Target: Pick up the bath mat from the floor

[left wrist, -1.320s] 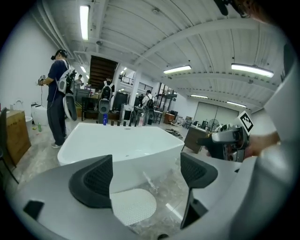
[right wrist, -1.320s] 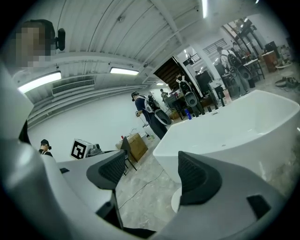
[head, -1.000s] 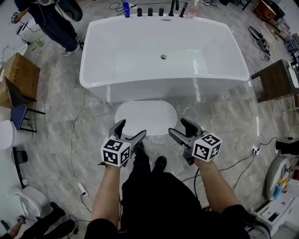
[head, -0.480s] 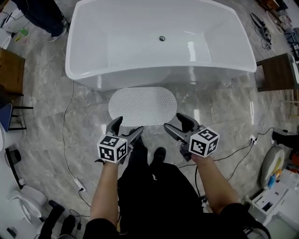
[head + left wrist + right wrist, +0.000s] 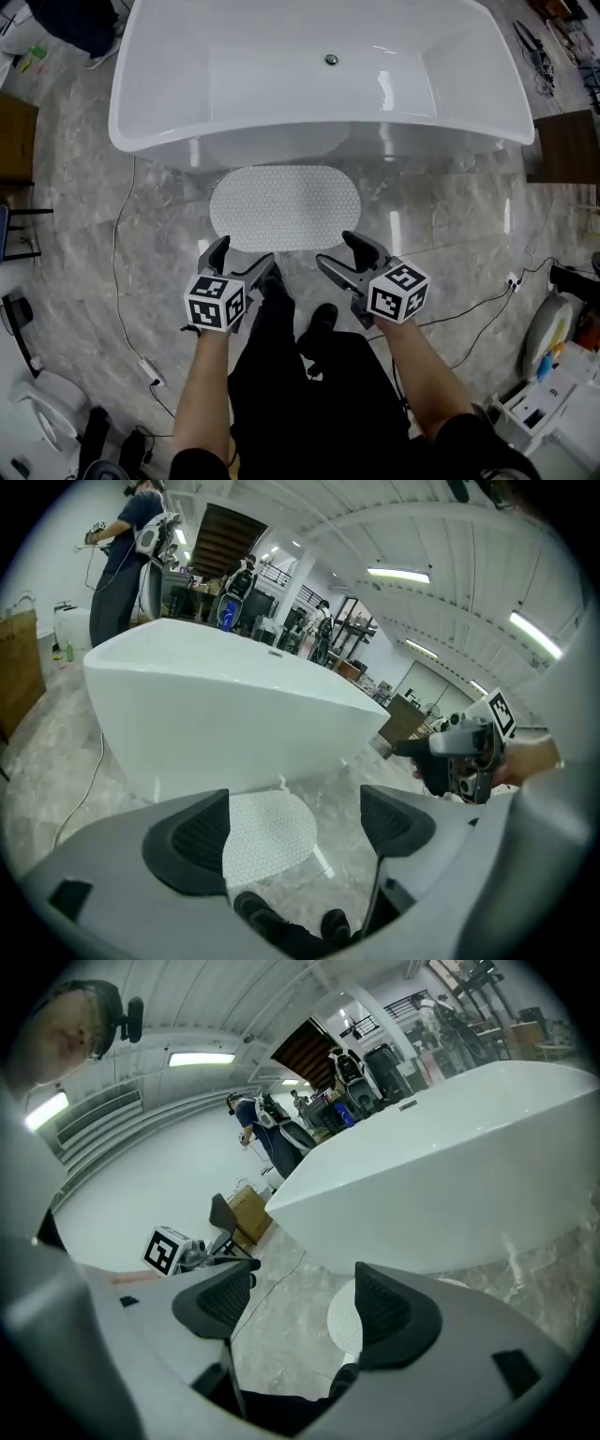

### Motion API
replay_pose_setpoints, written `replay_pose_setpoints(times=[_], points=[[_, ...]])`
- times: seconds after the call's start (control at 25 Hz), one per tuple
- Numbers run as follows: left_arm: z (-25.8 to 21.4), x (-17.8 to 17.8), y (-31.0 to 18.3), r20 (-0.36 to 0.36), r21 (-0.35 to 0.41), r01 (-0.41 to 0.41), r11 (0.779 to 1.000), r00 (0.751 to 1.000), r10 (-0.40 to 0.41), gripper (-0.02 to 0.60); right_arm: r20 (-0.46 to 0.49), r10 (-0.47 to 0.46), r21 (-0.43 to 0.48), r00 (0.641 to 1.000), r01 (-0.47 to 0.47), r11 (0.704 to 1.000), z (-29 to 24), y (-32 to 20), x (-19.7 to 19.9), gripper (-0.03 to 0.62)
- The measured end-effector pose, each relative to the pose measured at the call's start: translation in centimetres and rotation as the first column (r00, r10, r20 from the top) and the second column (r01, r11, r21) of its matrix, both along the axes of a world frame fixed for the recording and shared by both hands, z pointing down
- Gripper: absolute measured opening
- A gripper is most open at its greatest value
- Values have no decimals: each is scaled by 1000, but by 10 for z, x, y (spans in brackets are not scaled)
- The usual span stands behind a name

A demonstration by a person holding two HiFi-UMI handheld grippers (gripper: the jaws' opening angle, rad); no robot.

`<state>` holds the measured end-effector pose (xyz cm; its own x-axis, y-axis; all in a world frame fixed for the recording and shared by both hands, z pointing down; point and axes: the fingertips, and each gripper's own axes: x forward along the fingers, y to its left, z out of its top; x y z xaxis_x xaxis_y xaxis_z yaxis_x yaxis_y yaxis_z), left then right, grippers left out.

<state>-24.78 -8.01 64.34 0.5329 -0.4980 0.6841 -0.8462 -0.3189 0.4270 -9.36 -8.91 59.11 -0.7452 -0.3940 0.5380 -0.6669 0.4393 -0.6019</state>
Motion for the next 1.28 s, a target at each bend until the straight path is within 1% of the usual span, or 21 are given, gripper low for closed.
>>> replay_pose_setpoints(times=[0.08,0.16,0.28,0.4,0.52,0.6,0.76,0.88,1.0,1.12,1.2,1.28], points=[[20,3,4,12,-7,13,1000,1000,-13,453,-9,-26,-10,1000,26,1000,27,8,4,350],[42,7,7,17,-11,17,1000,1000,-17,452,-19,-28,-19,999,28,999,54,13,12,350],[78,7,11,30,-14,22,1000,999,-22,453,-40,-17,-25,999,16,1000,96,14,24,350],[120,1,16,63,-28,38,999,997,-36,453,-55,-2,-37,999,0,999,140,14,33,350],[165,-5,21,57,-61,65,996,996,-61,453,-53,15,-50,998,-17,999,182,14,37,350],[196,-6,23,65,-80,56,995,997,-51,453,-53,22,-53,998,-25,998,207,12,39,350],[246,-14,27,117,-94,20,995,993,-9,453,-55,26,-54,998,-29,998,255,7,42,348],[277,-20,26,135,-92,16,996,991,-3,453,-76,6,-43,997,-9,999,294,-2,48,348],[312,-28,23,129,-97,44,994,991,-31,451,-101,-17,-22,995,15,1000,331,-16,54,347],[354,-39,23,164,-105,56,993,986,-38,453,-117,-46,-2,992,47,999,369,-28,58,347],[380,-44,19,181,-103,66,992,982,-47,453,-101,-83,17,991,86,996,384,-39,56,350],[402,-45,13,187,-91,68,993,981,-50,452,-60,-121,55,991,124,991,382,-56,46,356]])
